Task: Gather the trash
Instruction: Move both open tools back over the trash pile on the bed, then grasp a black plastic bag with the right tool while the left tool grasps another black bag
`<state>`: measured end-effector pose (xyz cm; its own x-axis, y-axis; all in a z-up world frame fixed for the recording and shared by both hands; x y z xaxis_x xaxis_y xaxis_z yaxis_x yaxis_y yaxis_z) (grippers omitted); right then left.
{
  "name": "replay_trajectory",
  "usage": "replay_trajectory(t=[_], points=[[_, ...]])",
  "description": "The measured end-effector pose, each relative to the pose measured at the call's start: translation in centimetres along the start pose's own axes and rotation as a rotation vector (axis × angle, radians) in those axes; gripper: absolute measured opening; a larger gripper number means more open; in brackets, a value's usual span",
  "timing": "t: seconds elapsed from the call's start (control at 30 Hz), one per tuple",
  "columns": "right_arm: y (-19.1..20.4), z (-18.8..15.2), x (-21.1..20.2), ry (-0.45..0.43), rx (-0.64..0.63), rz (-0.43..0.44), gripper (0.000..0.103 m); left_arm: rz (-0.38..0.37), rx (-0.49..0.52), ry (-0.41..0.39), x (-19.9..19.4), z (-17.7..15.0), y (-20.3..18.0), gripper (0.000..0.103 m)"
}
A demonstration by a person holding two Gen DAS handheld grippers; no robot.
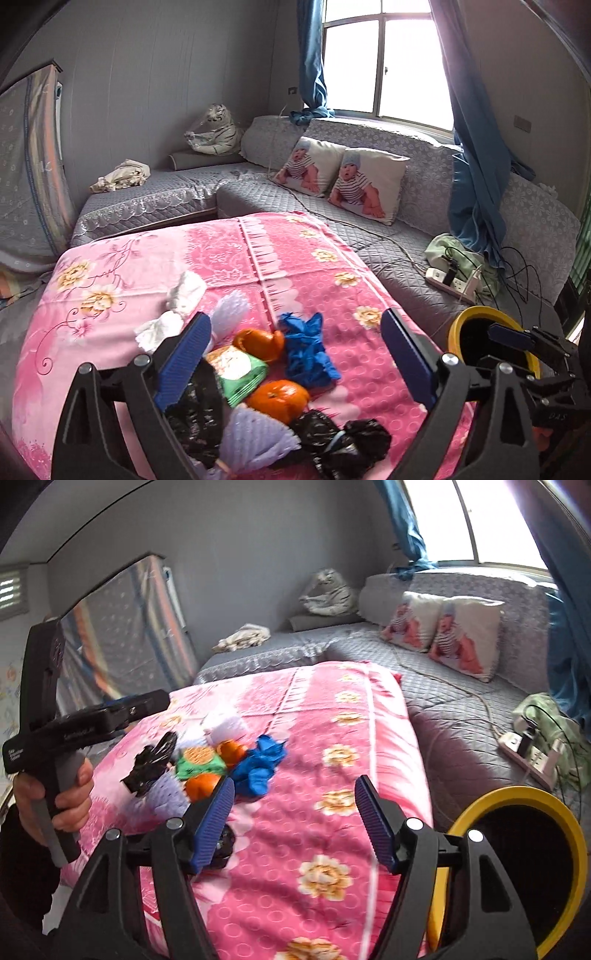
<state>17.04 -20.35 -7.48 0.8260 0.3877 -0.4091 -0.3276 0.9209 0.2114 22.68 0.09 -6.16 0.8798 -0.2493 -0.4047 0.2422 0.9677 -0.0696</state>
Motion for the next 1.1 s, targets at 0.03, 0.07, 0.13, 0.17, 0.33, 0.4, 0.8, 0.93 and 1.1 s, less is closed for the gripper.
replay_trajectory(t=[0.03, 0.07, 0.13, 0.17, 0.33, 0.4, 0.8, 0.93, 1.1], points=[[1.4, -0.4, 0.6, 0.015, -0.025, 0.024, 0.067, 0.013, -0.010, 0.005, -0.3, -0.4, 0.9, 0.092], [2.6, -0.7, 1.2, 0.031, -0.051, 0.046, 0.068, 0.023, -0.020, 0.012, -0.6, -0.8, 1.9, 0.092], [4.8, -1.9, 2.0, 0.062, -0.100, 0.080, 0.070, 0.038, -0.042, 0.023, -1.2, -1.7, 3.6, 0.092], [5.7, -2.3, 2.4, 0.074, -0.122, 0.093, 0.072, 0.045, -0.051, 0.026, -1.5, -2.1, 4.2, 0.093], [8.6, -4.5, 3.5, 0.131, -0.208, 0.121, 0.075, 0.073, -0.064, 0.047, -2.8, -4.4, 6.2, 0.094], [8.8, -5.4, 3.9, 0.155, -0.230, 0.117, 0.075, 0.081, -0.064, 0.062, -2.9, -5.5, 6.6, 0.094], [9.4, -8.2, 7.0, 0.258, -0.292, 0.110, 0.075, 0.127, -0.053, 0.131, -0.2, -7.6, 7.7, 0.094], [9.0, -8.3, 8.0, 0.280, -0.283, 0.109, 0.074, 0.138, -0.040, 0.138, 0.7, -7.5, 8.1, 0.093], [9.3, -8.5, 9.1, 0.306, -0.281, 0.122, 0.070, 0.155, -0.029, 0.147, 1.4, -7.6, 8.8, 0.088]])
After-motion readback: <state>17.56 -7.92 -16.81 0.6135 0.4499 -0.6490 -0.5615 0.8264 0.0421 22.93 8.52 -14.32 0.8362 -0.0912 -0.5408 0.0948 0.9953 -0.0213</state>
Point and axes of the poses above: each gripper's, at about its wrist camera, not at the fingertips, and x roughly the way its jaws point, y to its left, z to its top, the point moved 6 cm from there along x, roughly the way its jaws point, and after that the axes turned 8 degrees about -y, right-handed, at the moved point
